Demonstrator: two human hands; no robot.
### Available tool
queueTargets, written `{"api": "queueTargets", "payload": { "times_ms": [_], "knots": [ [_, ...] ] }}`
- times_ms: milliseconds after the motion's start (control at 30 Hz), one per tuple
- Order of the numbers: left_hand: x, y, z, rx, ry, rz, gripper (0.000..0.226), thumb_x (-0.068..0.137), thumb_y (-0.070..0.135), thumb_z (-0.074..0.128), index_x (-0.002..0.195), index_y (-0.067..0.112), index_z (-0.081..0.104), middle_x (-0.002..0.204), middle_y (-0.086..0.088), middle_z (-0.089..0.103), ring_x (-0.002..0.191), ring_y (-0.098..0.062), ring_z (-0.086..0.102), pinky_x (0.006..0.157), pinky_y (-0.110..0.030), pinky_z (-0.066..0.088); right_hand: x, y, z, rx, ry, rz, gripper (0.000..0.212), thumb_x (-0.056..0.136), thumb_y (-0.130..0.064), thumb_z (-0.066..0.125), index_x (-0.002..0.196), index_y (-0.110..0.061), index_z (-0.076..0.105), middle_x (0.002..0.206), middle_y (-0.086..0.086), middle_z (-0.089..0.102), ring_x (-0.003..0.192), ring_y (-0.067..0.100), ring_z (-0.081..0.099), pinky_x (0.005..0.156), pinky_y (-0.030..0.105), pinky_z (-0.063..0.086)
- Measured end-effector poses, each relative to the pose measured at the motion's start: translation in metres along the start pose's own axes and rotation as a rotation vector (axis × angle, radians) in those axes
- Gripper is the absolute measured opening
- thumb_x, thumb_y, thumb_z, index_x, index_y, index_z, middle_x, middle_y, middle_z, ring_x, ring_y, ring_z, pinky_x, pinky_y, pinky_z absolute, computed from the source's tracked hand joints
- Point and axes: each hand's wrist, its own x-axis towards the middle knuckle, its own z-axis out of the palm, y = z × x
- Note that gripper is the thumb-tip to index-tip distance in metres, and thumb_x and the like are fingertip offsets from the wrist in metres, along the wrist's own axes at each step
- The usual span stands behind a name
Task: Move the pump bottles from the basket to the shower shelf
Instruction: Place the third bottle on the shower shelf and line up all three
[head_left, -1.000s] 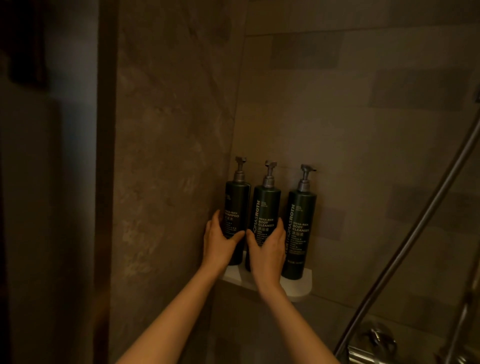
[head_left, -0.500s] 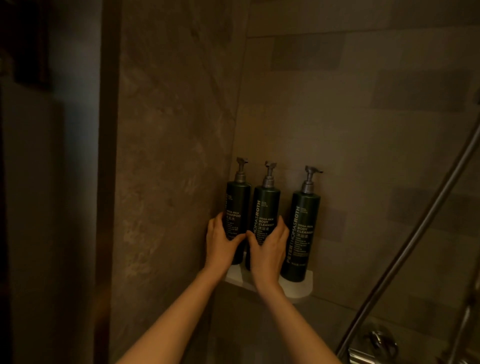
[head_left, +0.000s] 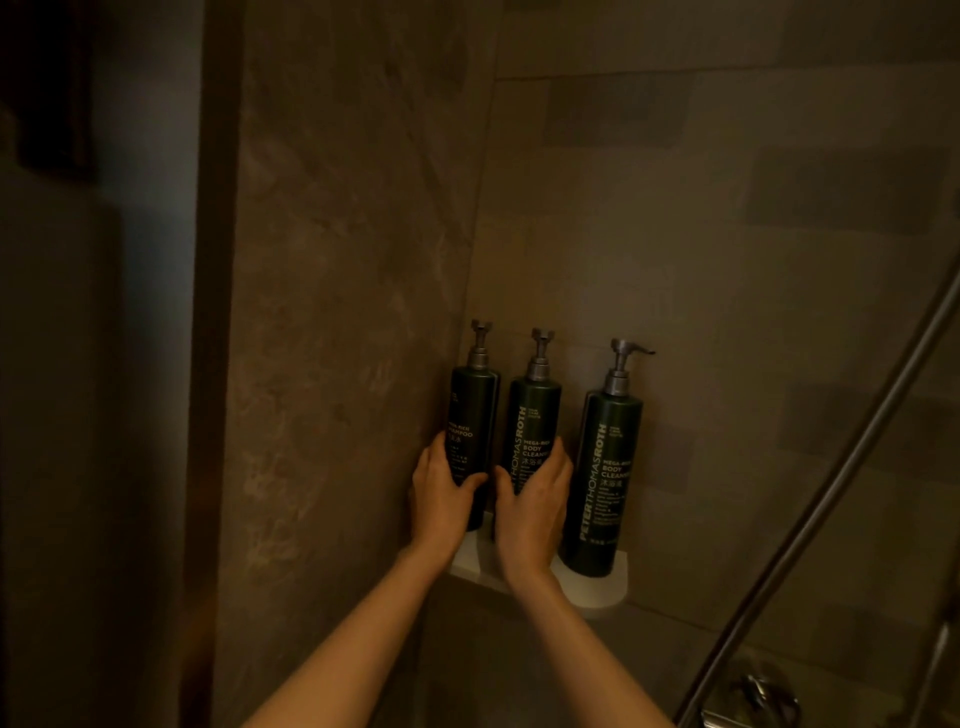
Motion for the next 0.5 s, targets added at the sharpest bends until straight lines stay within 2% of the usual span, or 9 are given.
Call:
{"api": "queueTargets", "payload": {
  "times_ms": [333,500],
  "knots": [
    [0.0052,-0.0072,0.0036,-0.020,-0.017,-0.009,0.069,0.081,0.012,0.070,0.142,0.013,0.039,0.137,-0.007,0.052,0.124,-0.019,0.052,0.104,-0.039,0.046,-0.0001,-0.0024,0.0075,-0.026,0.037,0.025,0.072,0.086,-0.020,0.062,0.145,-0.006,0.022,0.145,0.015,0.036,0.132,0.029,0.038,0.106,0.039,0.035],
    [0.0058,-0.0073,0.0053,0.008,-0.031,-0.001,0.071,0.082,0.015,0.069,0.145,0.014,0.036,0.138,-0.008,0.051,0.125,-0.021,0.052,0.105,-0.039,0.045,-0.0002,-0.0030,0.0068,-0.029,0.036,0.035,0.074,0.085,-0.020,0.063,0.145,-0.006,0.021,0.144,0.015,0.037,0.132,0.028,0.040,0.105,0.037,0.036]
  ]
}}
